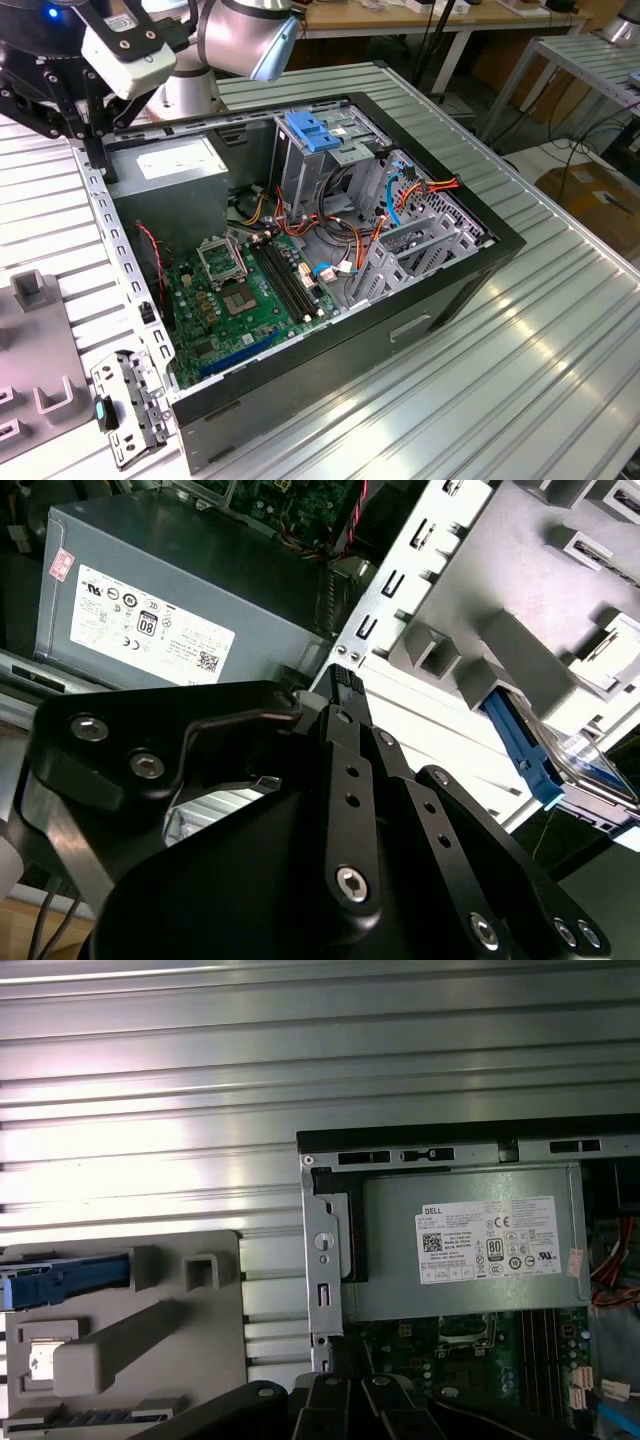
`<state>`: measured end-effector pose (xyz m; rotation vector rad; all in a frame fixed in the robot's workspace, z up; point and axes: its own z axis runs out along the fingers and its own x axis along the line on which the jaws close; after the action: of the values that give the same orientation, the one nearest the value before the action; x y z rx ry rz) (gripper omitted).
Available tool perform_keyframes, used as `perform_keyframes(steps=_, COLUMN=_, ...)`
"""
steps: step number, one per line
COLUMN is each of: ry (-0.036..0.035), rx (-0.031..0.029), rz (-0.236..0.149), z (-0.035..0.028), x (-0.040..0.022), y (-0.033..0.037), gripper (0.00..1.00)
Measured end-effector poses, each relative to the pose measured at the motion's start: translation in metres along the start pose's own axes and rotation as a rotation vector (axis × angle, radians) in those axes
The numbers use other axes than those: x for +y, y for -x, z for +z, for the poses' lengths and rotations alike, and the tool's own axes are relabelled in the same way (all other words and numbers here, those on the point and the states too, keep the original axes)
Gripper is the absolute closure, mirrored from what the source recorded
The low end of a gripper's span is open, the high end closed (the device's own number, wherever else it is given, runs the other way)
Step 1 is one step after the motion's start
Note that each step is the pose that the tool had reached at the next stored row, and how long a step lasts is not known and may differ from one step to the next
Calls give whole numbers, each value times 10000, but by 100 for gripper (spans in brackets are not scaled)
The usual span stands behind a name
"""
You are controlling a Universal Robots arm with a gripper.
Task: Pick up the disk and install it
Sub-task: 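Reach for the disk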
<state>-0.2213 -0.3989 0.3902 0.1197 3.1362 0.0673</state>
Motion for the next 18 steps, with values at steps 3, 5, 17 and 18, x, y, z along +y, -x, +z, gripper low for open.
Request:
perform_keyframes(steps=3, ry=0, rx=5, rz=0, z=0, x=-2, y=-19, gripper=89)
perform_keyframes(steps=5, ry=2, rx=9, rz=1, z=0, x=-4, y=-51, gripper=89)
perform_keyframes(steps=17, ry=2, rx=14, rz=1, z=0, x=-8, y=-99, gripper=89)
perform_keyframes(steps=18, ry=1, rx=14, rz=1, z=0, x=-8, y=-100, gripper=89)
